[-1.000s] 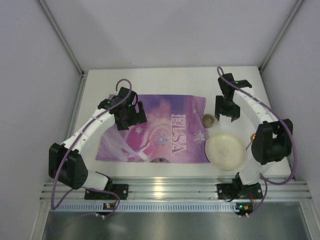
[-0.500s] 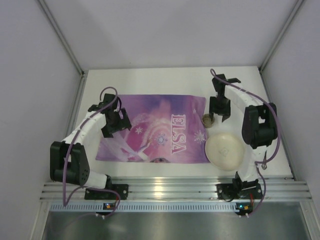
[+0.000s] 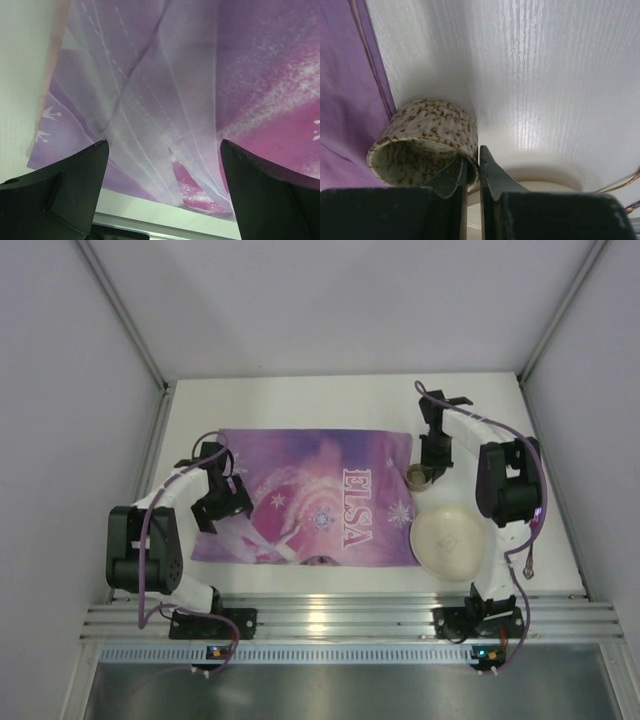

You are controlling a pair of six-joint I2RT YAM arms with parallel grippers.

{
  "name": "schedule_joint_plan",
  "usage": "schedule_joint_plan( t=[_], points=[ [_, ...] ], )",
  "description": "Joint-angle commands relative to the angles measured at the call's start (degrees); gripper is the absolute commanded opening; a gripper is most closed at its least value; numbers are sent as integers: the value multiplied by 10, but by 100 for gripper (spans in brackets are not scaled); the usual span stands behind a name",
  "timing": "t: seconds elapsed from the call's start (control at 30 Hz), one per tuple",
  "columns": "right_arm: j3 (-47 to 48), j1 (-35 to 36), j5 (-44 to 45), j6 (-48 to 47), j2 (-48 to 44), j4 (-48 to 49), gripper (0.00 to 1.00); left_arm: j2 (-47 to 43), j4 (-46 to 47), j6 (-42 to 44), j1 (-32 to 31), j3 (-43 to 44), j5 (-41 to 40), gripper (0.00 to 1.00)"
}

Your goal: Set the dinner table for one person

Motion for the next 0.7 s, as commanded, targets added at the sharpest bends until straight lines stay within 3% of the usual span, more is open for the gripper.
schedule_joint_plan(
  t=[0.0,0.2,0.43,0.67],
  points=[
    [29,-2,58,0,-4,9,0,17,16,0,11,2,-15,99],
    [104,0,111,12,-39,-41,0,38,5,-15,20,0,-49,99],
    [183,34,-12,25,-46,-47,0,63,-8,-23,55,8,-52,99],
    [256,69,-80,34,43,-43,0,8,-17,-36,54,41,15,99]
  ],
)
